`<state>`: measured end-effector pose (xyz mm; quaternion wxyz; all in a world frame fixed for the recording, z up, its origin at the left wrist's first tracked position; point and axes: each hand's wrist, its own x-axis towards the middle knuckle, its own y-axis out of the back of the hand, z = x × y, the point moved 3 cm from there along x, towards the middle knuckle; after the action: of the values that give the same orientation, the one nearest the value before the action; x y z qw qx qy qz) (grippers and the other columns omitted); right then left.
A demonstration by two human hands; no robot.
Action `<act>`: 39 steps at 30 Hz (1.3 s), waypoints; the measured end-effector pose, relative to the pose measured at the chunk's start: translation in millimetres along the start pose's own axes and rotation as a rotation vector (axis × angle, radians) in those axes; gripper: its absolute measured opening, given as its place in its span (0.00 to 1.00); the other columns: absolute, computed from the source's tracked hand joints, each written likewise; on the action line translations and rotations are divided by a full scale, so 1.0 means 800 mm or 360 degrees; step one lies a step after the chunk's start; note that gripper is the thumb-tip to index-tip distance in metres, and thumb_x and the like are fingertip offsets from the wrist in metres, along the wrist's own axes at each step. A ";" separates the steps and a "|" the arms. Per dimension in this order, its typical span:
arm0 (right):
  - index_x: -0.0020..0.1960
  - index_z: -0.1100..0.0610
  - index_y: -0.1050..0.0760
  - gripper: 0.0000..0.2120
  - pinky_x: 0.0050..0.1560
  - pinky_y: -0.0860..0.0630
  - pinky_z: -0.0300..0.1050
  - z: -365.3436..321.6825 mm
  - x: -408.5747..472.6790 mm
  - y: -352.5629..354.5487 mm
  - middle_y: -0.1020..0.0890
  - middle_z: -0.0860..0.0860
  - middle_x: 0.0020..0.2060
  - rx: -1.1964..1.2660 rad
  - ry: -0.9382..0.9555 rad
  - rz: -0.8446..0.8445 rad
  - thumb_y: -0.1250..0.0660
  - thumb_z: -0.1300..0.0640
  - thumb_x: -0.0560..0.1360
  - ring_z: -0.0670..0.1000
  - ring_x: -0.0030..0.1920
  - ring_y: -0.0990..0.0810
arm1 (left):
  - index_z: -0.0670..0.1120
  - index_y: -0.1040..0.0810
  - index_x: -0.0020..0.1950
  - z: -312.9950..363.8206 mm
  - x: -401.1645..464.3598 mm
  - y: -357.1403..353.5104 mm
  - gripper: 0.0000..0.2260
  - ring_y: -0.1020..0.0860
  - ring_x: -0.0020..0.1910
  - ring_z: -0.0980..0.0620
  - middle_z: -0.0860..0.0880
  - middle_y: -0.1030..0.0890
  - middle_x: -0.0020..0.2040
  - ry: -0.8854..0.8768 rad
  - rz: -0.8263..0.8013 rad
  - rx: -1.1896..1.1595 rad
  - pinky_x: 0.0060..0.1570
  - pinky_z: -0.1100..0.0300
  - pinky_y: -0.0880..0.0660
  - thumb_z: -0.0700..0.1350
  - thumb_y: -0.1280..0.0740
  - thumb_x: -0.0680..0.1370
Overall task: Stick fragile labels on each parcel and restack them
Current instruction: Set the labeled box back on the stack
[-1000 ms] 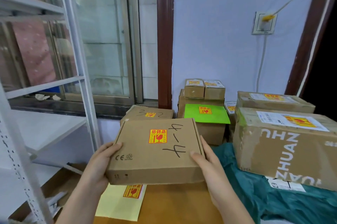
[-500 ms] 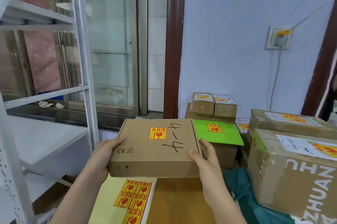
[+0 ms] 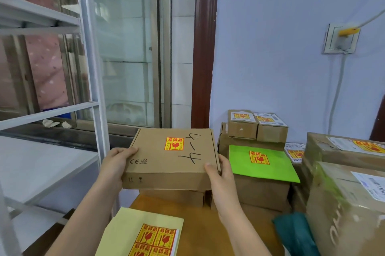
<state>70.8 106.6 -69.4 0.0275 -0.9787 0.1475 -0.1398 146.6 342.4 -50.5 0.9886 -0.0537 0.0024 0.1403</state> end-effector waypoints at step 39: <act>0.78 0.55 0.57 0.39 0.75 0.44 0.48 0.108 0.118 -0.025 0.36 0.49 0.74 -0.0592 -0.0200 -0.0138 0.35 0.64 0.77 0.49 0.74 0.39 | 0.44 0.35 0.71 -0.077 0.117 -0.070 0.26 0.29 0.58 0.45 0.42 0.28 0.66 -0.0372 0.0034 0.0450 0.57 0.50 0.30 0.53 0.34 0.77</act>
<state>187.4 98.4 -125.5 -0.1508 -0.9792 0.1265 -0.0498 252.7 308.4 -107.6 0.9784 0.1025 -0.0923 0.1542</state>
